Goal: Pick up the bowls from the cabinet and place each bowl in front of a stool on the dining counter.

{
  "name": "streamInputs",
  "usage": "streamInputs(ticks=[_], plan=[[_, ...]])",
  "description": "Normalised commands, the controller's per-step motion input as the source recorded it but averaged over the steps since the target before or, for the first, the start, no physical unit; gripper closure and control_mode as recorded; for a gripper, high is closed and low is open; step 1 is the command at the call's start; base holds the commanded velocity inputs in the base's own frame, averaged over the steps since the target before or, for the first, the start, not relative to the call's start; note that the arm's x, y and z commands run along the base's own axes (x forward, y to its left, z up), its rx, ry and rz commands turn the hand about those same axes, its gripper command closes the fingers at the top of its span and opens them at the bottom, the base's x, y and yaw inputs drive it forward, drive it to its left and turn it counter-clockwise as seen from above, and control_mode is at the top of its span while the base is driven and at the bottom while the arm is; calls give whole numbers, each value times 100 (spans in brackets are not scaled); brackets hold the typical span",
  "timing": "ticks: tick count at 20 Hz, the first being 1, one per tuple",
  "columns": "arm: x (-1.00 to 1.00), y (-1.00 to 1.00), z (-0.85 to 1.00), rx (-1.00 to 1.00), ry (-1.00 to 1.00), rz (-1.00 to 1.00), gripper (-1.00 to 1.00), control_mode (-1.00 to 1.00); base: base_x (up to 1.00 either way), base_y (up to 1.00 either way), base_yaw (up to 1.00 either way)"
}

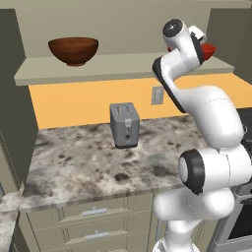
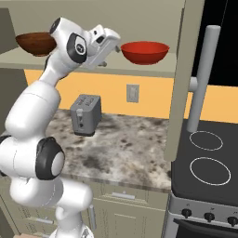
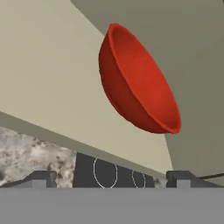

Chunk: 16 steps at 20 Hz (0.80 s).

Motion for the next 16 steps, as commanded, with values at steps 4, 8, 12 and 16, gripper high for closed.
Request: streamInputs(ticks=[4,8,12,16], plan=[[34,0,0,-7,16,0,-100,-100,0,0,0],[33,0,1,-7,2,0,-100,-100,0,0,0],[48,-4,0,-4,4,0,-100,-100,0,0,0],[53,-10,0,0,8,1,-100,-100,0,0,0]])
